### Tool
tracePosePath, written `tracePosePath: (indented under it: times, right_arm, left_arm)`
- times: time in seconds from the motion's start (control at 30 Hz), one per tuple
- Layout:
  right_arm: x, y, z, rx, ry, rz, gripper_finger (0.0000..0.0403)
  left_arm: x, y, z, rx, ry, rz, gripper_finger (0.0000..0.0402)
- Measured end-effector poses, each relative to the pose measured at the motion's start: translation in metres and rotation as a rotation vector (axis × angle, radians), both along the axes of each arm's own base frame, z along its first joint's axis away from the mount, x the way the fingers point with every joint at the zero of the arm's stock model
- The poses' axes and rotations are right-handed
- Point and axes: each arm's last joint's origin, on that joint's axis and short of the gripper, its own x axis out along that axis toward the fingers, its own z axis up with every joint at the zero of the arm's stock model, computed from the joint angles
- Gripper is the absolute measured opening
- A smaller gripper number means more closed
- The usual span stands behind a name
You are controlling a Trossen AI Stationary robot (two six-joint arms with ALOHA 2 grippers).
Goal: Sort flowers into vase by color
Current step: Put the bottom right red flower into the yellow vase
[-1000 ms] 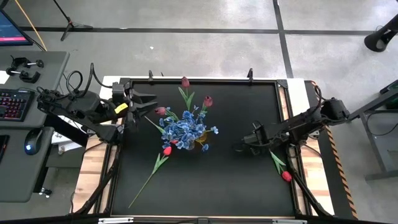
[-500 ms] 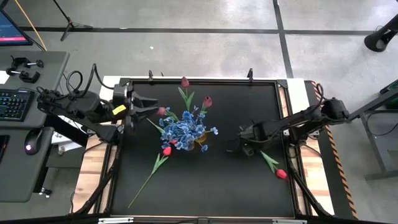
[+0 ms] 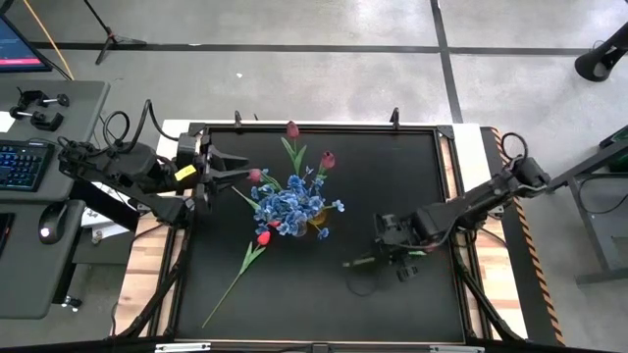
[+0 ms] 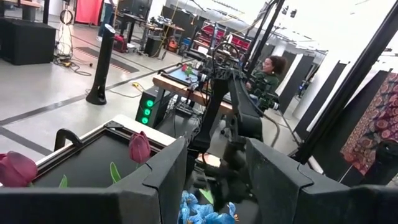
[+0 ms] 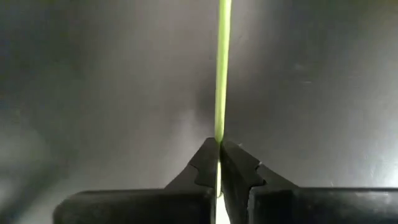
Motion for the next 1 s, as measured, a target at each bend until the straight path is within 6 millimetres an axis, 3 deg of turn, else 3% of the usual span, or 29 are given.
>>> tracePosePath:
  times: [0.3, 0.43, 0.7, 0.9, 1.0]
  right_arm:
    - [-0.001, 0.032, -0.057, -0.219, 0.220, 0.491, 0.0000]
    - [0.003, 0.043, -0.070, -0.359, 0.227, 0.649, 0.0000]
    - [0.010, 0.048, -0.066, -0.275, 0.177, 0.405, 0.0011]
    - [0.007, 0.047, -0.055, -0.261, 0.142, 0.310, 0.0095]
    - [0.006, 0.043, -0.050, -0.305, 0.121, 0.167, 0.0150]
  left_arm:
    - [0.005, -0.002, -0.002, 0.005, 0.015, 0.001, 0.0157]
    - [0.010, -0.004, -0.005, 0.011, 0.032, 0.002, 0.0157]
    - [0.019, -0.007, -0.009, 0.022, 0.059, 0.005, 0.0157]
    - [0.019, -0.007, -0.009, 0.013, 0.056, 0.006, 0.0157]
    - [0.019, -0.007, -0.009, 0.005, 0.055, 0.007, 0.0157]
